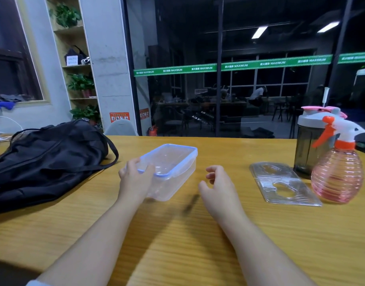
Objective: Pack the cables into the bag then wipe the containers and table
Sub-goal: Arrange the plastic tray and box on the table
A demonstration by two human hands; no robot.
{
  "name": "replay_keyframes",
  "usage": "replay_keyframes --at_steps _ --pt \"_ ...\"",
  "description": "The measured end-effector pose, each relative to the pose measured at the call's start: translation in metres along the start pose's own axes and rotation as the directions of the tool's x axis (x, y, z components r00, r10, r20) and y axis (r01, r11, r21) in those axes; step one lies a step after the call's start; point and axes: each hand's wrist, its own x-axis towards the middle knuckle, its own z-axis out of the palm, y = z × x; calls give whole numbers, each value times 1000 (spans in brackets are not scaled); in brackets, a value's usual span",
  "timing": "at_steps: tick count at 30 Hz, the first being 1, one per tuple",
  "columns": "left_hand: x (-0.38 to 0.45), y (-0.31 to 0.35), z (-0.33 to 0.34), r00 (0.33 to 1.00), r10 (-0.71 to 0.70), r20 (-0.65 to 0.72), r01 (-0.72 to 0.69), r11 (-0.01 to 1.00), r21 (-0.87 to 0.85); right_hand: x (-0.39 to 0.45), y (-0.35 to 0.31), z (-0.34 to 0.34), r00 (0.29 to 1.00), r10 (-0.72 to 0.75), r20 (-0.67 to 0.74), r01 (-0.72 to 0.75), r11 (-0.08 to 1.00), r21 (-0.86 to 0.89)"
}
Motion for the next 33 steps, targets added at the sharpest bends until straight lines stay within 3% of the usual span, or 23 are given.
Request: replay_keyframes --at_steps 4,8,15,18,22,26,33 --pt "-3 5 4 990 70 126 -73 997 21 2 2 -2 999 39 -32 -40 999 -23" --pt "-10 18 16 939 176 296 -213 972 99 6 4 -6 983 102 -156 -108 994 -32" --pt "-27 50 58 850 267 454 -327 943 58 12 7 -17 938 177 -297 -137 979 151" --pt "-34 62 80 844 265 467 -335 939 73 16 10 -24 896 227 -381 -187 973 138" --pt "-47 76 97 891 246 381 -345 913 218 17 8 -30 862 231 -451 -177 971 160" --pt "-57 75 95 897 295 329 -390 879 274 17 3 -37 876 183 -446 -96 973 212" --pt "-47 64 101 863 406 300 -481 841 247 64 20 -84 917 361 -170 -330 926 183"
